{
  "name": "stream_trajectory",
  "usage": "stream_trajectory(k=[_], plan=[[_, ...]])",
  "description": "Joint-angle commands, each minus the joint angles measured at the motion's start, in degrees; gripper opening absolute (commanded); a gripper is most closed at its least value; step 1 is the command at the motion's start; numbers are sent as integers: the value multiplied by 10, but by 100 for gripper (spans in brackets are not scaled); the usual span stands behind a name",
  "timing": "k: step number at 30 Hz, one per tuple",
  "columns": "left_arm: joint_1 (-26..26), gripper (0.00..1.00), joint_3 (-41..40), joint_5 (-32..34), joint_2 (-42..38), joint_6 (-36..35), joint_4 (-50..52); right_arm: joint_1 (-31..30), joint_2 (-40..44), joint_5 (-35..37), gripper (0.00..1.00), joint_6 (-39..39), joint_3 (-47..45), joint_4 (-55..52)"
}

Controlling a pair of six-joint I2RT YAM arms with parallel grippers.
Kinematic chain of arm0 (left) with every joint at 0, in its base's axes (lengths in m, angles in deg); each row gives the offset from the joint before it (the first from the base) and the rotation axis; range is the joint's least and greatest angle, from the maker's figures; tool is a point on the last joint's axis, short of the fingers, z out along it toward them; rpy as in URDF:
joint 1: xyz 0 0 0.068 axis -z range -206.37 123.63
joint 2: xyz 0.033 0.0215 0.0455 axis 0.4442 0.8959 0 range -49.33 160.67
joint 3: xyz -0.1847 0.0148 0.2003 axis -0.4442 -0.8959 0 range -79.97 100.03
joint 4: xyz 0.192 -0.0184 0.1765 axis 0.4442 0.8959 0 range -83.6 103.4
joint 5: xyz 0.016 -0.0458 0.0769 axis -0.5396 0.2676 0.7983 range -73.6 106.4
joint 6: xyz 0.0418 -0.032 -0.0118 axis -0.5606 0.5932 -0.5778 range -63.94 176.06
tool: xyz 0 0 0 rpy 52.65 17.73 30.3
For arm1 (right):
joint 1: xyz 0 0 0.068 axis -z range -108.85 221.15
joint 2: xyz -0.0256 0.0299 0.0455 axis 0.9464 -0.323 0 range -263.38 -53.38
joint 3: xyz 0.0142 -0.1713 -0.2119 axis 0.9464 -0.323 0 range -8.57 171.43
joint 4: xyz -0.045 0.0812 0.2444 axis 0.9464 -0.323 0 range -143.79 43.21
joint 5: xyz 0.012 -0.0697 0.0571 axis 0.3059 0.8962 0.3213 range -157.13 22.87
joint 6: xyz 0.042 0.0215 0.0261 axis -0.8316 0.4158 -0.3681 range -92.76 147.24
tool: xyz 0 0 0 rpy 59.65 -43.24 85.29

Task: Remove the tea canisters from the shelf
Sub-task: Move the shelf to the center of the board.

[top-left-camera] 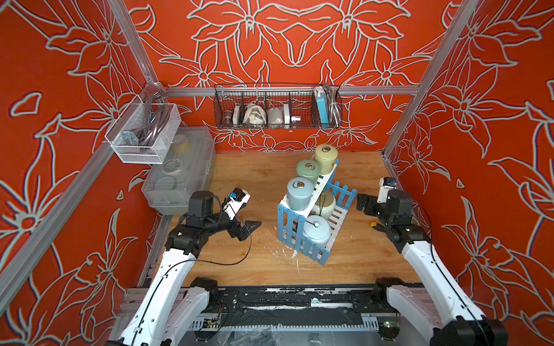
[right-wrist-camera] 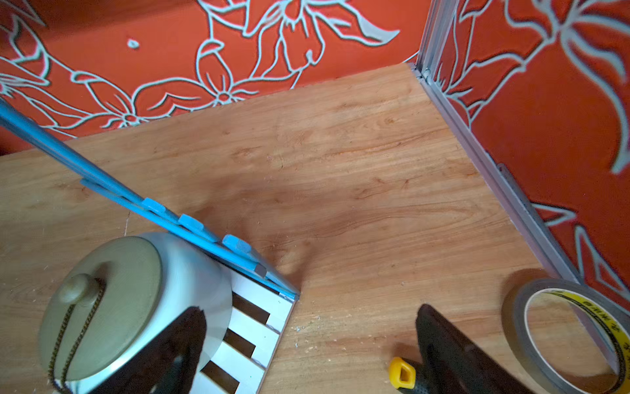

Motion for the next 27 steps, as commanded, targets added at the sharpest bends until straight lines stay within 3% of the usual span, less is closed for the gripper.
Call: stream_trajectory(k=[1, 13, 19, 27], plan=[[22, 98, 27, -33, 14, -23, 30, -1, -22, -35, 99, -5, 24, 7], [117, 98, 78, -32, 76, -79, 55, -2, -103, -94, 99, -14, 52, 47], [137, 98, 107, -32, 119, -84, 39, -2, -148, -126, 99, -17, 70, 54], [161, 98, 117, -9, 176, -15, -36, -2, -182, -150, 99, -17, 80, 72]])
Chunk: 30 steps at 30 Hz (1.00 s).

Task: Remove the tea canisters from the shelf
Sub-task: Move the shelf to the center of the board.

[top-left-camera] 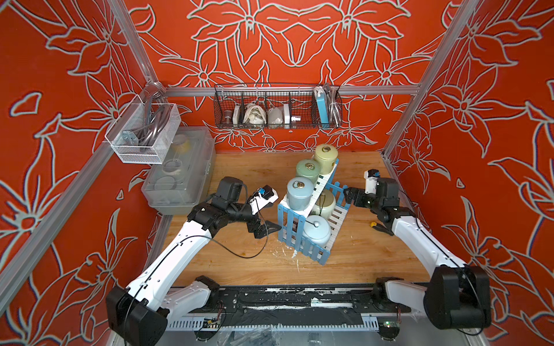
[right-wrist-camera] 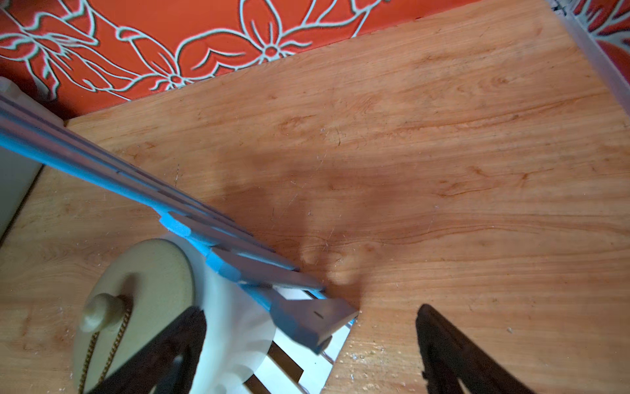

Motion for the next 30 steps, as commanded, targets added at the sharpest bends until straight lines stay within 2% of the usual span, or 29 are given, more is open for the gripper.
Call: stream_trajectory(k=[1, 10, 15, 22, 27, 30], plan=[[15, 98, 8, 10, 20, 31, -41, -2, -13, -28, 99, -4, 18, 21], [14, 98, 11, 101, 41, 122, -112, -4, -38, -60, 99, 1, 30, 23], [6, 98, 0, 120, 36, 144, -132, -4, -27, -59, 99, 7, 22, 29], [-28, 98, 6, 180, 41, 201, -157, -4, -15, -52, 99, 17, 24, 24], [-39, 98, 13, 191, 48, 212, -159, -4, -25, -42, 99, 23, 38, 14], [-39, 98, 18, 213, 56, 207, -159, -5, -34, -61, 98, 18, 35, 19]])
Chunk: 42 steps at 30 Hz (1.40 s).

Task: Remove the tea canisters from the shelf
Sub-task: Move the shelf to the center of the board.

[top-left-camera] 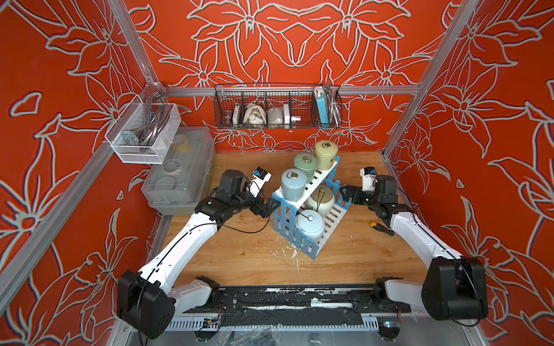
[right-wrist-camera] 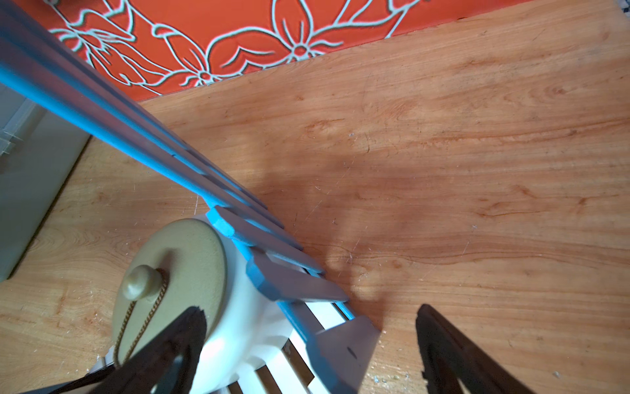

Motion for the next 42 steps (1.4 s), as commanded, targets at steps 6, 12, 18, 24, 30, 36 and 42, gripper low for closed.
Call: stream_trajectory(k=[6, 12, 18, 24, 30, 36, 42], plan=[[-25, 98, 36, 80, 27, 37, -46, -36, -5, 1, 92, 23, 7, -4], [-30, 98, 68, 108, 62, 70, -51, -58, 11, 8, 80, 40, -11, -7], [-47, 98, 69, 105, 62, 94, -46, -65, 28, 12, 61, 48, -24, -18], [-72, 98, 29, 99, 11, 92, -27, -69, 46, 38, 44, 47, -40, -14], [-96, 98, -26, 110, -72, 66, 36, -70, 68, 49, 27, 31, -64, 13], [-134, 98, -93, 92, -163, 72, 71, -76, 82, 58, 17, 19, -75, 17], [-181, 98, -142, 25, -192, 86, 49, -100, 104, 66, 10, 11, -97, 12]])
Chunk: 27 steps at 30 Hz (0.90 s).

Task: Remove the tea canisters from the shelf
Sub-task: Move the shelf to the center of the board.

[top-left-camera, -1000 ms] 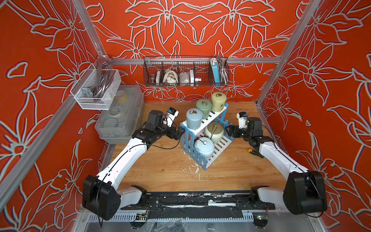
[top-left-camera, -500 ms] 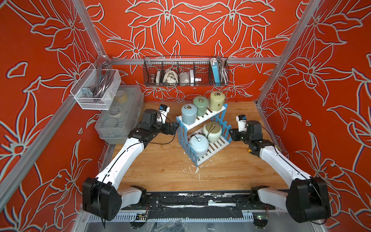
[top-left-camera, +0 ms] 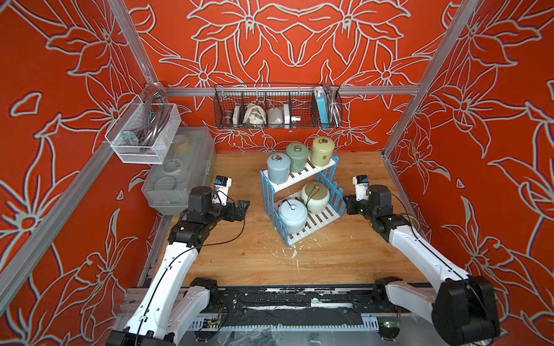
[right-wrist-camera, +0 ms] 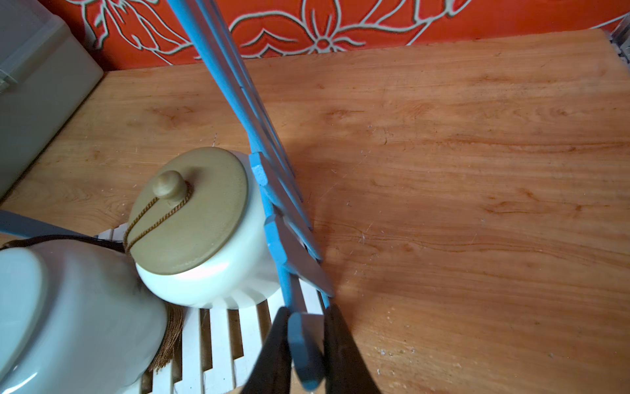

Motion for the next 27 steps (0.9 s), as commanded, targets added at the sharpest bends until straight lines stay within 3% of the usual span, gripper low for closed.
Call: stream_trajectory(k=[1, 4, 10, 19, 27], plan=[[-11, 98, -19, -42, -12, -7, -3, -25, 22, -1, 10, -25, -23, -1], [-23, 98, -27, -43, -12, -6, -14, -41, 38, -5, 12, -32, -32, -22], [-29, 98, -40, -35, -16, 0, -35, -60, 98, -1, 26, -58, -62, -36], [-33, 98, -26, -40, -12, 13, -25, -61, 100, 57, 65, 14, -15, -78], [-34, 98, -20, -42, -20, 12, -14, -60, 2, 39, 71, 66, 26, -30]])
